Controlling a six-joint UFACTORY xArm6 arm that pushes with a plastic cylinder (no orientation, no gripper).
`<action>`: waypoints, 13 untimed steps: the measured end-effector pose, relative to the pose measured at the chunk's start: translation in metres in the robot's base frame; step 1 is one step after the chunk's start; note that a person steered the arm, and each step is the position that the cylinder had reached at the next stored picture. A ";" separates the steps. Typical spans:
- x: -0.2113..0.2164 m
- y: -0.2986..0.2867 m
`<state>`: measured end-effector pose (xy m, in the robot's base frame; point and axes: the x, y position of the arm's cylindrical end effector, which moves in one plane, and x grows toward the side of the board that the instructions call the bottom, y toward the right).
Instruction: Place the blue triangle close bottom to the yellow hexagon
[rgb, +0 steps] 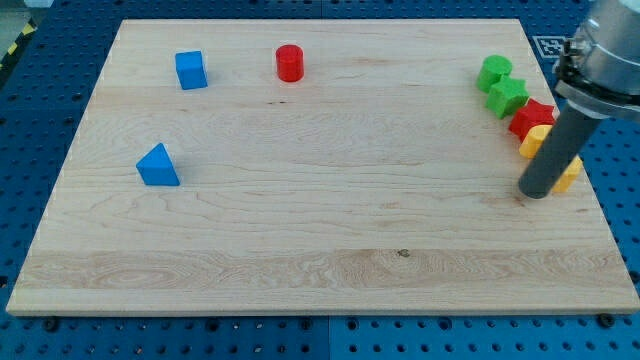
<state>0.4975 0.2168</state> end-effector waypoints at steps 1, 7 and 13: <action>0.000 -0.069; -0.038 -0.491; -0.087 -0.398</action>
<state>0.4103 -0.1810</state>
